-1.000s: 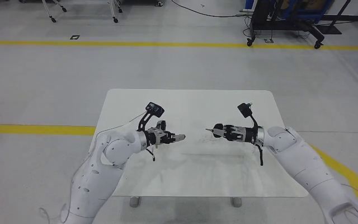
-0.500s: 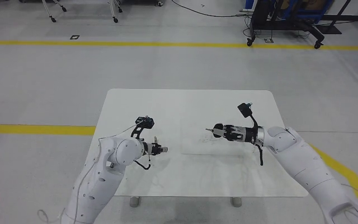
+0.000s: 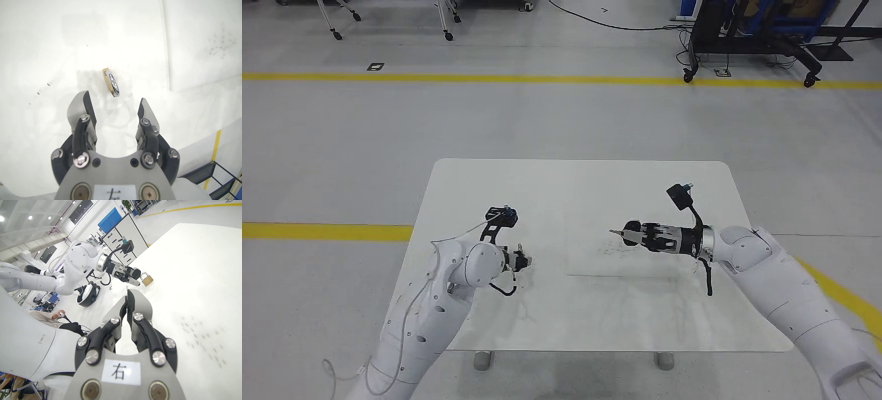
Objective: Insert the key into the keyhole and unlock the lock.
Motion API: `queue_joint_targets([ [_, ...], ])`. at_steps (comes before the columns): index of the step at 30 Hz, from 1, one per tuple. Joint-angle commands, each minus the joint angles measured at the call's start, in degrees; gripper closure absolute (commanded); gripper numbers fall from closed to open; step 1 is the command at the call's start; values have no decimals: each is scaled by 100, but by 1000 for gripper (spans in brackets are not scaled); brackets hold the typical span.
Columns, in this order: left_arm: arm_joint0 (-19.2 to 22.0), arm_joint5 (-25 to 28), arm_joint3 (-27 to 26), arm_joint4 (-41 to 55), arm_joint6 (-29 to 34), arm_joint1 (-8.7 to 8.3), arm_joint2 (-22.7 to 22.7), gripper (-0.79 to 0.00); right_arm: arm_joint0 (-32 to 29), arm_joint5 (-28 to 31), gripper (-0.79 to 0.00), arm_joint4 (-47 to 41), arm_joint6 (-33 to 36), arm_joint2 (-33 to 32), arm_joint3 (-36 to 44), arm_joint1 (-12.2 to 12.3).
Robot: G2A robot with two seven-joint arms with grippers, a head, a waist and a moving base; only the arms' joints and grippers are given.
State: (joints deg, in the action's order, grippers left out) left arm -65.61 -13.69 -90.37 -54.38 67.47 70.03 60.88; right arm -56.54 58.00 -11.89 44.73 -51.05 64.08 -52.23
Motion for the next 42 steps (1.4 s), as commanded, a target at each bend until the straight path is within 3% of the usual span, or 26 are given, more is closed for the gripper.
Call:
queue_joint_targets([
  [1, -3, -13, -2, -26, 1, 0, -6, -459, 0, 0, 0, 0, 0, 0, 0, 0],
  [3, -13, -33, -2, -53, -37, 1, -8, -388, 0, 0, 0, 0, 0, 0, 0, 0],
  [7, -73, -99, -37, -90, -286, 7, 9, -332, 0, 0, 0, 0, 0, 0, 0, 0],
  [20, -19, -210, 42, -168, -858, 65, -58, -332, 0, 0, 0, 0, 0, 0, 0, 0],
  [23, 79, -195, 161, -91, -826, 104, -170, -237, 0, 0, 0, 0, 0, 0, 0, 0],
  [24, 114, -191, 206, -70, -781, 116, -205, -172, 0, 0, 0, 0, 0, 0, 0, 0],
  [25, 146, -189, 233, -48, -750, 127, -236, -31, 0, 0, 0, 0, 0, 0, 0, 0],
  [26, 171, -197, 253, -25, -731, 137, -259, 0, 0, 0, 0, 0, 0, 0, 0, 0],
  [42, 337, -205, 350, -252, -304, 190, -455, 0, 0, 0, 0, 0, 0, 0, 0, 0],
])
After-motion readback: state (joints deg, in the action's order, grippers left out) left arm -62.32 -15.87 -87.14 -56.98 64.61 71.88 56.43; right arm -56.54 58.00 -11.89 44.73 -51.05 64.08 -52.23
